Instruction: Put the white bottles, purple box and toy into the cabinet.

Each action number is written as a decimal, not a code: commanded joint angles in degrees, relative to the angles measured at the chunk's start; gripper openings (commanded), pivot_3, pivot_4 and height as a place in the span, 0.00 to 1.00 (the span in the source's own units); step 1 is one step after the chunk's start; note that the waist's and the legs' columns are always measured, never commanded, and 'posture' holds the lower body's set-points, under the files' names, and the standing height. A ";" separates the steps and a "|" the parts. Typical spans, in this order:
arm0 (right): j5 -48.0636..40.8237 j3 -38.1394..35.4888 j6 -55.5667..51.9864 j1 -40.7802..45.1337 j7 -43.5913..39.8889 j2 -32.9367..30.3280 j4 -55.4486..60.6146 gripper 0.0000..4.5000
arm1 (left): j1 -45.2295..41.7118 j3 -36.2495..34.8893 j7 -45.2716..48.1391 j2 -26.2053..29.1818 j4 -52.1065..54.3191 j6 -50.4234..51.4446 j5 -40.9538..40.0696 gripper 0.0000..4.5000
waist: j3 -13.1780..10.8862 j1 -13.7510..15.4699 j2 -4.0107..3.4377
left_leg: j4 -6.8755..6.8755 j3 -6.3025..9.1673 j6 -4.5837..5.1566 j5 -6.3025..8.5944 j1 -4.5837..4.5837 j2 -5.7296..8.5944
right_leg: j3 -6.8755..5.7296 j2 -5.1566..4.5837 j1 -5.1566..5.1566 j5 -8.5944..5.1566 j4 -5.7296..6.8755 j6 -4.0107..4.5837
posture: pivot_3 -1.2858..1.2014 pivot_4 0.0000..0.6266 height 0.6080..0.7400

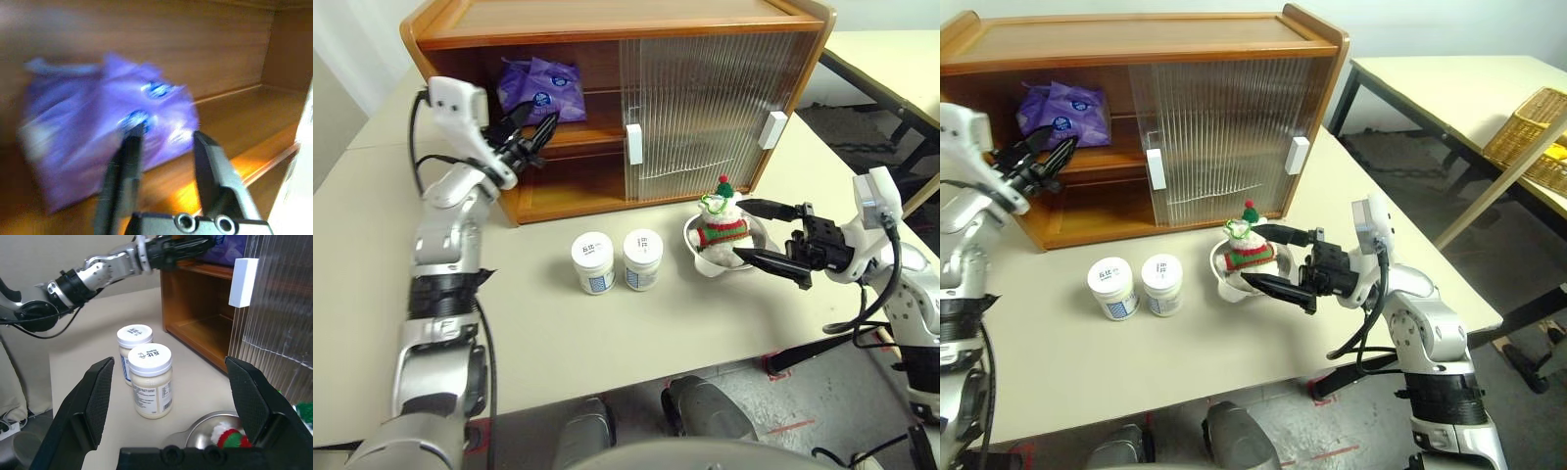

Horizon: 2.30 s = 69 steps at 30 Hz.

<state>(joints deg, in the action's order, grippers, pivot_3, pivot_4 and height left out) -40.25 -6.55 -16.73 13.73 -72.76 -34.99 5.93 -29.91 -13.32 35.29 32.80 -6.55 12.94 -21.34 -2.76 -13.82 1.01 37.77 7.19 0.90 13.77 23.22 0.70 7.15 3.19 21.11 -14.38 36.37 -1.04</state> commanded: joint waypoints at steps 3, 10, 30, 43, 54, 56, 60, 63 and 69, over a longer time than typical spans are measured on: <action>1.27 1.04 1.34 2.59 -1.77 0.47 -3.03 1.00 | 6.74 0.46 8.25 5.53 4.22 3.48 -2.19 0.98 | 0.01 0.38 -0.02 | 0.00 0.10 0.08 0.25 0.02 -0.07 | 0.03 -0.08 0.02 -0.05 -0.03 0.04 | 0.40 0.08 1.00; 1.89 1.93 2.02 4.03 -2.93 1.40 -4.37 1.00 | 15.67 -2.19 17.24 8.36 8.29 3.60 -7.37 0.99 | 0.04 0.72 -0.12 | 0.06 0.16 0.03 0.34 0.09 -0.29 | -0.05 -0.29 0.17 -0.05 -0.02 0.73 | 0.40 0.07 1.00; 2.88 2.02 1.69 5.85 -4.72 0.90 -6.34 1.00 | 34.72 4.91 28.75 8.89 9.92 -6.09 -1.94 0.99 | 0.53 0.50 -0.76 | 0.05 0.02 -0.25 0.14 0.69 -0.95 | -0.16 -0.06 1.27 0.47 0.33 1.53 | 0.41 0.07 1.00; 3.10 2.48 0.88 5.79 -4.96 0.52 -5.74 1.00 | 30.29 11.66 22.02 5.33 6.35 -3.80 4.69 0.99 | 0.61 0.57 -0.95 | 0.04 0.03 -0.27 0.11 0.69 -0.96 | -0.16 -0.04 1.34 0.50 0.42 1.58 | 0.41 0.10 1.00; 2.87 1.99 0.00 5.78 -3.80 0.52 -5.19 1.00 | 29.10 14.13 20.66 -0.15 4.99 -3.15 4.24 0.99 | 0.60 0.66 -0.96 | 0.03 0.00 -0.28 0.10 0.68 -0.95 | -0.15 -0.02 1.31 0.48 0.41 1.53 | 0.41 0.10 1.00; 2.85 1.94 -0.04 5.77 -3.73 0.42 -5.17 1.00 | 28.85 14.69 20.33 -0.76 4.63 -3.14 4.46 0.99 | 0.60 0.66 -0.96 | 0.04 0.00 -0.29 0.09 0.67 -0.95 | -0.15 -0.01 1.29 0.48 0.41 1.51 | 0.41 0.10 1.00; 3.03 1.81 0.06 5.83 -3.58 0.24 -5.22 1.00 | 28.21 15.30 18.90 -1.42 3.72 -0.99 4.44 0.86 | 0.60 0.92 -0.96 | 0.06 0.00 -0.28 0.06 0.67 -0.94 | -0.13 -0.02 1.23 0.45 0.41 1.44 | 0.40 0.09 1.00; 3.07 1.81 0.17 5.91 -3.34 0.24 -5.15 1.00 | 28.39 15.42 19.31 -1.14 3.77 0.73 3.64 0.70 | 0.62 0.99 -0.99 | 0.07 0.00 -0.27 0.05 0.65 -0.93 | -0.12 -0.02 1.17 0.42 0.40 1.39 | 0.40 0.09 1.00; 3.08 2.02 -0.01 6.39 -3.26 0.25 -5.34 1.00 | 28.20 14.44 19.30 -1.04 3.39 -0.07 3.01 0.70 | 0.62 1.01 -0.99 | 0.06 0.00 -0.28 0.05 0.61 -0.92 | -0.13 -0.01 1.15 0.42 0.40 1.39 | 0.41 0.09 1.00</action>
<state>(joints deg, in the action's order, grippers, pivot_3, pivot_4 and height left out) -37.66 -4.73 -16.33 19.55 -76.12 -34.16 -0.09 -2.34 0.56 54.22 31.64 -2.08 12.26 -18.69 -2.14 -12.81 0.02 37.83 7.19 0.62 13.82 23.83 -0.22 7.02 3.17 22.25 -13.97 36.77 0.34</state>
